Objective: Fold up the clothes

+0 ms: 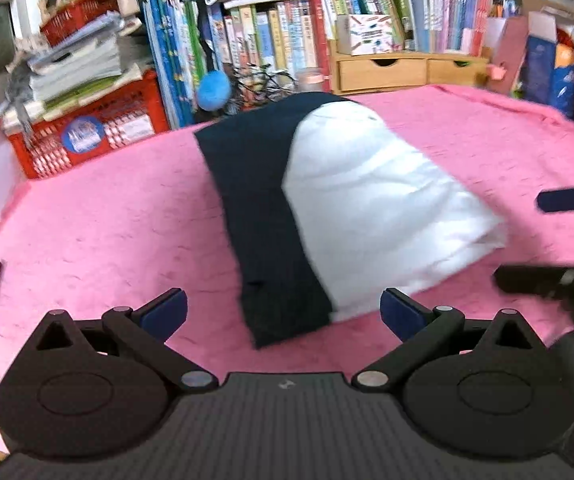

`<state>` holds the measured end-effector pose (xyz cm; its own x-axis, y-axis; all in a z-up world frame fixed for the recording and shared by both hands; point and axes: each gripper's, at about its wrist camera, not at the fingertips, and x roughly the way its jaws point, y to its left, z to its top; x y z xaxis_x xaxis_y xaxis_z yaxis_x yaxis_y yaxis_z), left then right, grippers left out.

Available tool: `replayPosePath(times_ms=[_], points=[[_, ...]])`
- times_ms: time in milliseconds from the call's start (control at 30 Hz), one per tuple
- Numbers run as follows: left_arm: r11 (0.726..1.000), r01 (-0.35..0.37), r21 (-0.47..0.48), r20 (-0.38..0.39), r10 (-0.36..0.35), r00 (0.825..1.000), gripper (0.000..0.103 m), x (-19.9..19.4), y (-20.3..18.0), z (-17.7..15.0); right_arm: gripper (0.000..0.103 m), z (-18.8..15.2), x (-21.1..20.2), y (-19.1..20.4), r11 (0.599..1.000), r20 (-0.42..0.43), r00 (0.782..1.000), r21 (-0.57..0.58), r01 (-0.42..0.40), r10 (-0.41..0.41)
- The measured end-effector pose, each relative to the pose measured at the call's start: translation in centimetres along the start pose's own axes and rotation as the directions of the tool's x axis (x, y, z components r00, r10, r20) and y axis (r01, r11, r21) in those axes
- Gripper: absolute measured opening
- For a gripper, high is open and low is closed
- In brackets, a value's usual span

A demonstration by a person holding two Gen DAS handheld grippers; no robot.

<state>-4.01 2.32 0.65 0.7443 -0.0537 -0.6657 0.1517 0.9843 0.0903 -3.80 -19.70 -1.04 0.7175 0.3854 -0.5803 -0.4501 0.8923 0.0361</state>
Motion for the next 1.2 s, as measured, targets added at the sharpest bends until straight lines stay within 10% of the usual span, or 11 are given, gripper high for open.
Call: replayPosePath(times_ms=[1200], points=[[0.993, 0.069, -0.099, -0.055, -0.074, 0.996, 0.103, 0.1, 0.5, -0.1, 0.103, 0.4, 0.0, 0.7, 0.999, -0.064, 0.998, -0.037, 0.003, -0.005]])
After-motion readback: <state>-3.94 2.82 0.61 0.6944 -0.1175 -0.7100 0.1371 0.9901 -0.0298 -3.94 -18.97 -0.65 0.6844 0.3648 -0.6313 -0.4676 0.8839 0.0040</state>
